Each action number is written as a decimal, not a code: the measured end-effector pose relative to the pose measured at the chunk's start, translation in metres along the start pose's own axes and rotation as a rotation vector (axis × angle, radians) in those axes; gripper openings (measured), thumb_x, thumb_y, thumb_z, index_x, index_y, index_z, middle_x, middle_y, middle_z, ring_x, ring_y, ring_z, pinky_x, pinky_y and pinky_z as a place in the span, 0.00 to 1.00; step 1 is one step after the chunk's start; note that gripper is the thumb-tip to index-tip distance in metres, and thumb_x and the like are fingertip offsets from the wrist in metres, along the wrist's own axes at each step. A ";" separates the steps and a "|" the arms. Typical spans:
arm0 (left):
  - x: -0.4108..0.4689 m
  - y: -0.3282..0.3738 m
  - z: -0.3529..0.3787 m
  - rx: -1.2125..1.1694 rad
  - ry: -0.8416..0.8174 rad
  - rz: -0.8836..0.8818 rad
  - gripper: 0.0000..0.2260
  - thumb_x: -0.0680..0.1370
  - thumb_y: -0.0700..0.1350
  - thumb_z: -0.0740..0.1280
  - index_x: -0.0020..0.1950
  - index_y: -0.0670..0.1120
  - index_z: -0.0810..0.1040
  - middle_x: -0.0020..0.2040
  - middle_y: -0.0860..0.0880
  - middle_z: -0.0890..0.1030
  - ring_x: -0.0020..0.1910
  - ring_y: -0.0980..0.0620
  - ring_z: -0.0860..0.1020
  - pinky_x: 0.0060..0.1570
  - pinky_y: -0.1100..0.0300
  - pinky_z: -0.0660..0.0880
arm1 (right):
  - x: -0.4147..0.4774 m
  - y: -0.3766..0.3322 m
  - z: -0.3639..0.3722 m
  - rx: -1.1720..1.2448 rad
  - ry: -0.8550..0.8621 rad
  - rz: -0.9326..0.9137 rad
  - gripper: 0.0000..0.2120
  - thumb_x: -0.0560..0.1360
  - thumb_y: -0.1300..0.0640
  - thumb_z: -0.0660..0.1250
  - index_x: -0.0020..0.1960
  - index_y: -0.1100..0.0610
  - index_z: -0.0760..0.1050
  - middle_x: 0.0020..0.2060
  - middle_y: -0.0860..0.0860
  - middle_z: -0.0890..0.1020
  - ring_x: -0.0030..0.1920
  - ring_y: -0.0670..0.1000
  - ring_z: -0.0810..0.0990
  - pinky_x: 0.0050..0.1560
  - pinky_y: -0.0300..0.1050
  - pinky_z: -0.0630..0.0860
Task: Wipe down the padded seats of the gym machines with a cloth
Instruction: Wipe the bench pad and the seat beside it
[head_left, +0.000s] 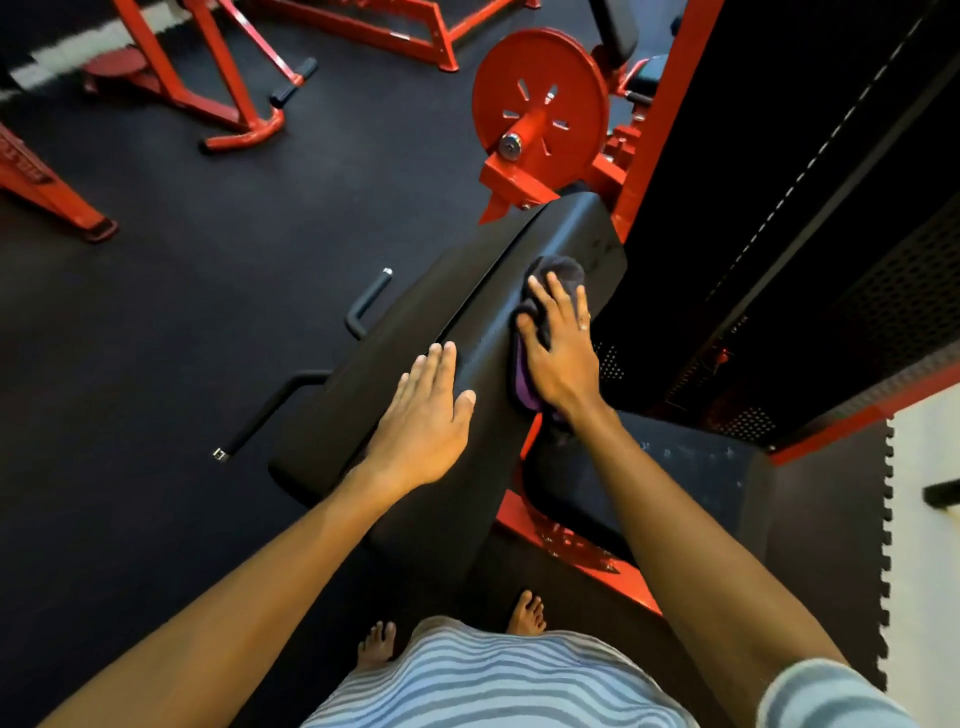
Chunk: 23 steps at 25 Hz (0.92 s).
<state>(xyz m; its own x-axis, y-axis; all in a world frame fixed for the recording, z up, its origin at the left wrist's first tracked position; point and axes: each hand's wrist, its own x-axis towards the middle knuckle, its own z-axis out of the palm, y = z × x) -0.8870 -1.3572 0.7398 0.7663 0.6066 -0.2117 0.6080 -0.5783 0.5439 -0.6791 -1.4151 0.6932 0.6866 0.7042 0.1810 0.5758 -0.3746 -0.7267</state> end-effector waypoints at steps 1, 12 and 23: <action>0.000 0.004 0.001 0.028 0.019 -0.024 0.29 0.87 0.53 0.50 0.83 0.47 0.41 0.83 0.47 0.43 0.82 0.52 0.42 0.80 0.55 0.41 | 0.007 -0.006 0.000 -0.052 -0.003 -0.034 0.24 0.83 0.40 0.58 0.78 0.40 0.65 0.80 0.40 0.61 0.82 0.52 0.45 0.79 0.62 0.56; 0.007 0.037 0.016 0.233 0.135 -0.194 0.31 0.85 0.55 0.52 0.83 0.41 0.45 0.83 0.41 0.49 0.82 0.46 0.49 0.81 0.50 0.49 | -0.002 0.007 0.003 -0.226 -0.095 -0.537 0.22 0.84 0.41 0.55 0.75 0.45 0.71 0.76 0.48 0.70 0.82 0.58 0.49 0.79 0.65 0.52; 0.005 0.044 0.035 0.575 0.264 -0.110 0.31 0.84 0.54 0.50 0.81 0.36 0.51 0.80 0.35 0.59 0.79 0.38 0.62 0.75 0.44 0.65 | -0.034 0.004 0.006 -0.097 -0.024 -0.328 0.24 0.83 0.41 0.58 0.78 0.44 0.66 0.81 0.47 0.59 0.83 0.54 0.44 0.79 0.64 0.54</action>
<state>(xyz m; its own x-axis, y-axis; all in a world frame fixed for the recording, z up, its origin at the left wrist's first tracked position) -0.8488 -1.3989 0.7342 0.6609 0.7504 0.0059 0.7504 -0.6609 -0.0074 -0.7033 -1.4367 0.6801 0.4481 0.8100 0.3782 0.8046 -0.1810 -0.5656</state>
